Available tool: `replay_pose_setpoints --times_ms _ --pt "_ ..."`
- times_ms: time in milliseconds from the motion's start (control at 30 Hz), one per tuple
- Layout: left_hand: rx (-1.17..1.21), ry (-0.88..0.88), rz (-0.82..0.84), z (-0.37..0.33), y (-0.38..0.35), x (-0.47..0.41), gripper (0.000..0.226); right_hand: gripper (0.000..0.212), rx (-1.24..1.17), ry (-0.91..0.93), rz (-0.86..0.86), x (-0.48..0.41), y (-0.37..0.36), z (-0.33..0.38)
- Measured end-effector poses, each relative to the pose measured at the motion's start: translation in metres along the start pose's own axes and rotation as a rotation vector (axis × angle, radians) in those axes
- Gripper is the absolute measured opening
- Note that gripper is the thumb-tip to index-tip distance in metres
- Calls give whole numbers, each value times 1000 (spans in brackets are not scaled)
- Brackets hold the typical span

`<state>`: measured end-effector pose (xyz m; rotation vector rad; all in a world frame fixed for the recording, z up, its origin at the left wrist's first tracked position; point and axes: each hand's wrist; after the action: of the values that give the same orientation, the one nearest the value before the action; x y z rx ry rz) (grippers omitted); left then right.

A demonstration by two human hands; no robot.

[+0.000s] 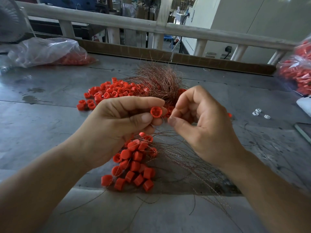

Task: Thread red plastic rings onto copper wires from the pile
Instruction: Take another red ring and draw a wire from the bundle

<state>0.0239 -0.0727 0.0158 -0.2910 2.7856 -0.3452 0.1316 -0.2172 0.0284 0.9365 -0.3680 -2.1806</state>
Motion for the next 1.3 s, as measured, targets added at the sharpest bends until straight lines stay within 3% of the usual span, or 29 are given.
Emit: replay_pose_setpoints --times_ms 200,433,633,800,933,1000,1133,1300 --pt "-106 5 108 1 1 0 30 40 -32 -38 57 1 -5 -3" --pt "-74 29 103 4 7 0 33 24 34 -18 67 -1 2 -2" --pt "-58 47 97 4 8 0 36 30 222 -293 37 -16 28 -15" --pt "-45 70 89 5 9 0 39 26 353 -553 131 -20 46 -41" --pt "-67 95 98 7 12 -1 39 17 624 -479 132 -23 40 -55" --pt "-73 100 109 8 12 -1 39 5 637 -411 103 -25 32 -60" --pt "-71 117 114 9 14 -1 39 17 633 -352 26 -31 18 -71" --pt "-91 133 103 12 14 -3 41 13 665 -343 22 -33 9 -82"
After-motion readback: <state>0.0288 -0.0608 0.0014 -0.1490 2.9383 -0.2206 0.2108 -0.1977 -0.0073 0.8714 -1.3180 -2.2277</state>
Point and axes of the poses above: each hand's wrist, its own x-axis away from the middle knuckle, its own y-axis out of the back of the hand, z = x × y, and after that the axes turned 3 degrees about x, right-handed
